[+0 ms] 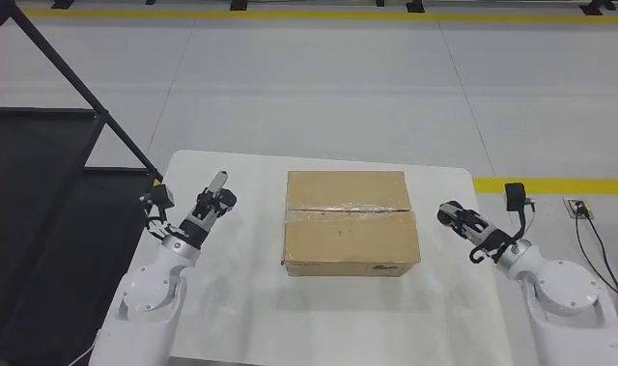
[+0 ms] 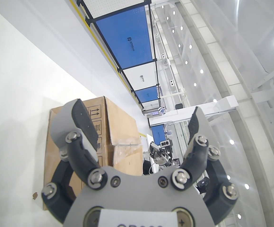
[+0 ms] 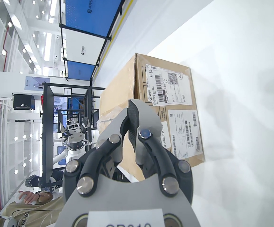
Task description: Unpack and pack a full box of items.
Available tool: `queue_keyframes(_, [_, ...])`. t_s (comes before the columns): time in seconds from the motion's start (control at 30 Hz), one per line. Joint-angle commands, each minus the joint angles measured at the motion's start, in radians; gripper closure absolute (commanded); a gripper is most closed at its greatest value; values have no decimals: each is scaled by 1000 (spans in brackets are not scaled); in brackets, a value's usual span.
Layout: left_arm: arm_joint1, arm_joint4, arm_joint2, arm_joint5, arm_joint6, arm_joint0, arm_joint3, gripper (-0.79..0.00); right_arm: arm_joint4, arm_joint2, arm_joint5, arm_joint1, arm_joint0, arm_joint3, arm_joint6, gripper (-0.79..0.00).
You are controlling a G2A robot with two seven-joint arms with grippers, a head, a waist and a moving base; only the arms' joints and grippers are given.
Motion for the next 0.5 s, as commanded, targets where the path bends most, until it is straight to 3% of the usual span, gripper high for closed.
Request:
queue_keyframes(0.0, [1,-7,-7,-3,-6,0,2,-785,-1,-1,5,0,5,2,7,-785])
queue_keyframes(0.03, [1,-5,-5,-3,-3,0,1,-785,0,0,2,0,3,1,4,-256])
queue_keyframes(0.2, [2,-7,-7,-4,-7,0,3,-785,-1,-1,5,0,5,2,7,-549])
queue_keyframes(0.3, [1,-7,-7,-3,-6,0,2,-785,-1,-1,5,0,5,2,7,-673])
queue_keyframes(0.47, [1,-7,-7,-3,-6,0,2,-784,-1,-1,5,0,5,2,7,-775])
